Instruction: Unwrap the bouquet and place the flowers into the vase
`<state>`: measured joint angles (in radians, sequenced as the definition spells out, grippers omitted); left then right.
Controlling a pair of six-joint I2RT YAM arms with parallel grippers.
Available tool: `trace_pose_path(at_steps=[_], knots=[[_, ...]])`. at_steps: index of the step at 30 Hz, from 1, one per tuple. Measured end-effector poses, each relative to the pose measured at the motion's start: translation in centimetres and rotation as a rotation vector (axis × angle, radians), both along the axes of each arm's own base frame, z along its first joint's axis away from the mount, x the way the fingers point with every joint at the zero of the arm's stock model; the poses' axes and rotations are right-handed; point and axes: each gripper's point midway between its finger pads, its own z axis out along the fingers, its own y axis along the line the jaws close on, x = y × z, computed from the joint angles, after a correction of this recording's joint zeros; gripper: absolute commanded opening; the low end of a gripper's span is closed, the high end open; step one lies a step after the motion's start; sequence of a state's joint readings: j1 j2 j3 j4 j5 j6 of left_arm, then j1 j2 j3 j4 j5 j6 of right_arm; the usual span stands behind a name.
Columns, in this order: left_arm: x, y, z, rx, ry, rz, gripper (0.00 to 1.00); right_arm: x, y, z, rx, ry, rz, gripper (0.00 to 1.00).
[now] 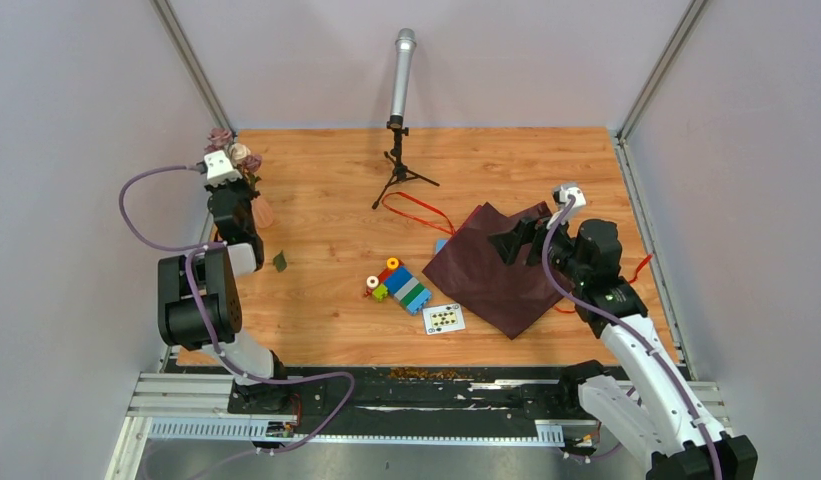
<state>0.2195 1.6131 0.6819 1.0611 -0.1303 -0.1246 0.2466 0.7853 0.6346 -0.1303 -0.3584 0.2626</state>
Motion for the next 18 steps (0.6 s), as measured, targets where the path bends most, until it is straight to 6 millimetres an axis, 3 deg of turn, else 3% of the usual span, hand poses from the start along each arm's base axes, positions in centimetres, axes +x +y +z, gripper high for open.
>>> trace_pose_path(at_steps=[12,14,18], knots=[[-0.2,-0.2,-3.4,-0.02,0.097,-0.01,0.29,0.2,0.0,-0.3,-0.009,0.007,0.001,0.86],[-0.4,-0.3,-3.7,-0.023,0.104,-0.012,0.37,0.2,0.0,-0.3,-0.009,0.007,0.001,0.86],[-1.0,-0.5,-4.0,-0.026,0.112,-0.017,0.69,0.2,0.0,-0.3,-0.009,0.007,0.001,0.86]])
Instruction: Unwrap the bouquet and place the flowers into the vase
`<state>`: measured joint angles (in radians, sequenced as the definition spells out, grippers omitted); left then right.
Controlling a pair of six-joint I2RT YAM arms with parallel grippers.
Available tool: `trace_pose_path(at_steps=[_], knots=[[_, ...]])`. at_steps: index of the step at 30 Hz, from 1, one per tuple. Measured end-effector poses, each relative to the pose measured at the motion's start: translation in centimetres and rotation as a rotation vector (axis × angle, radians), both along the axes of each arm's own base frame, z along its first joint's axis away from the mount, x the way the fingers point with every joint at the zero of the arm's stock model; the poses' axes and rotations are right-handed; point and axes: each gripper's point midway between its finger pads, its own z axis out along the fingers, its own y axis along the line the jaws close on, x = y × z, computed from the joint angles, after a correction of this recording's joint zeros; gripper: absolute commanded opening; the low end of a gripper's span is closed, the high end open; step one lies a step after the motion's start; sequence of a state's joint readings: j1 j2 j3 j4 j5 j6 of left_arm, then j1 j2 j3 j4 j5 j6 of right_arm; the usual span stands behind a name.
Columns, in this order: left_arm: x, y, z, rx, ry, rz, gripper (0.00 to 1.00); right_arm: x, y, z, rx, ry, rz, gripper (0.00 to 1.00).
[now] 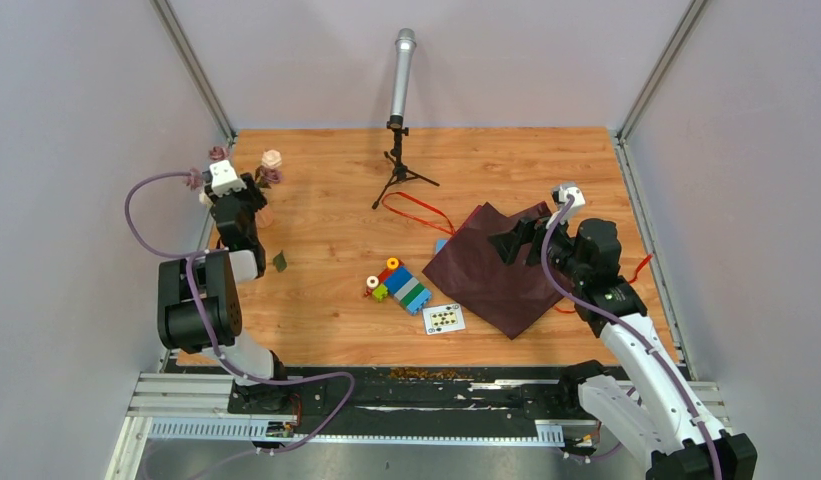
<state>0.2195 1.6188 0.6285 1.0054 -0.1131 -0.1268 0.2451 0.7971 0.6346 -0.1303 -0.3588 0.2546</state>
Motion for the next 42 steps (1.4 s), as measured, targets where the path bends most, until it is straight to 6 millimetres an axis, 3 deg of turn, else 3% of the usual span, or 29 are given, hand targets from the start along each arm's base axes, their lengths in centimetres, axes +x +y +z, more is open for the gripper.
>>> trace_pose_path(at_steps=[5,7,19,22,26,31,37,42], knots=[[-1.2,-0.2,1.2,-0.003,-0.028,0.005,0.94,0.0,0.0,0.0,0.0,-0.001,0.0,0.86],[-1.5,-0.2,1.7,-0.003,-0.037,0.008,0.99,0.0,0.0,0.0,-0.001,-0.001,0.0,0.87],[-4.1,-0.1,4.9,-0.025,-0.074,0.051,1.0,0.0,-0.2,-0.1,-0.007,0.002,-0.009,0.88],[-5.2,0.6,4.9,-0.08,-0.032,0.113,1.0,0.3,-0.5,-0.8,-0.02,0.032,-0.029,0.88],[-6.7,1.8,6.1,-0.149,0.021,0.221,1.0,1.1,-1.3,-2.3,-0.047,0.104,-0.074,0.88],[-8.9,1.7,8.3,-0.173,0.078,0.253,1.0,1.8,-3.6,-3.7,-0.078,0.194,-0.164,0.93],[-10.1,0.7,12.0,-0.187,0.134,0.215,1.0,2.4,-6.8,-2.5,-0.083,0.218,-0.286,0.94],[-10.6,-1.0,16.3,-0.178,0.145,0.12,1.0,2.4,-8.4,0.9,-0.108,0.14,-0.345,0.95]])
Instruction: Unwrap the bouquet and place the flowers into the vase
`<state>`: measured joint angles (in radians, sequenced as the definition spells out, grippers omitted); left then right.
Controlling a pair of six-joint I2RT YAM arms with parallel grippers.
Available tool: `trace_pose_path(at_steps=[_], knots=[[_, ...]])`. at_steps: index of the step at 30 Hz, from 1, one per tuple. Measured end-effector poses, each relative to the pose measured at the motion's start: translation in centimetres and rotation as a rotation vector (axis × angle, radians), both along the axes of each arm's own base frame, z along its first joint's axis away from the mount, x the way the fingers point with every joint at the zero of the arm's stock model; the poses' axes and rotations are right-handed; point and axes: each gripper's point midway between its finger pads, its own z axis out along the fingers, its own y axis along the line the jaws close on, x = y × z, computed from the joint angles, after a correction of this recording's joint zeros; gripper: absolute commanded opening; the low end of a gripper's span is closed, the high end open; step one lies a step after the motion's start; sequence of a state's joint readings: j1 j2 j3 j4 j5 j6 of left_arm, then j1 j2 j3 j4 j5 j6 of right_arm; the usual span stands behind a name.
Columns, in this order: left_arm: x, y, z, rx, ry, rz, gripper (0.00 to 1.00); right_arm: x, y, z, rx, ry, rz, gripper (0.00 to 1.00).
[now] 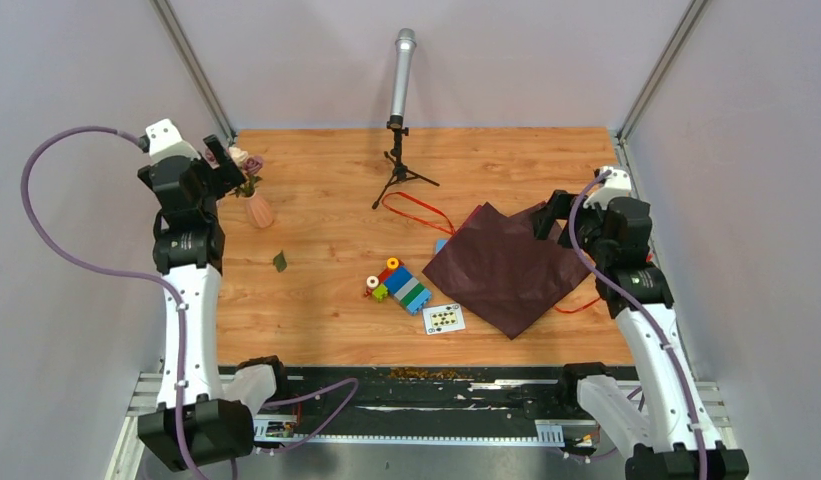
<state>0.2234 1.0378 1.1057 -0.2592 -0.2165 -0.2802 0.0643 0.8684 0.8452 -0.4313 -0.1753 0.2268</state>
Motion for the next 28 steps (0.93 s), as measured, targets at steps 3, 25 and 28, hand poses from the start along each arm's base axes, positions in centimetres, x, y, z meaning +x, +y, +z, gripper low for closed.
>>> trace_pose_path(at_steps=[3,25,28], knots=[[-1.2,-1.5,1.3,0.015,-0.008,-0.073,1.0,-0.4,-0.7,3.0,-0.033,-0.093,-0.016,0.95],[-8.6,-9.9,-3.3,0.169,-0.078,-0.406,1.0,-2.7,-3.0,5.2,-0.087,-0.384,-0.12,0.95],[-8.6,-9.9,-3.1,0.177,-0.083,-0.405,1.0,-2.9,-3.0,5.6,-0.087,-0.397,-0.121,0.95]])
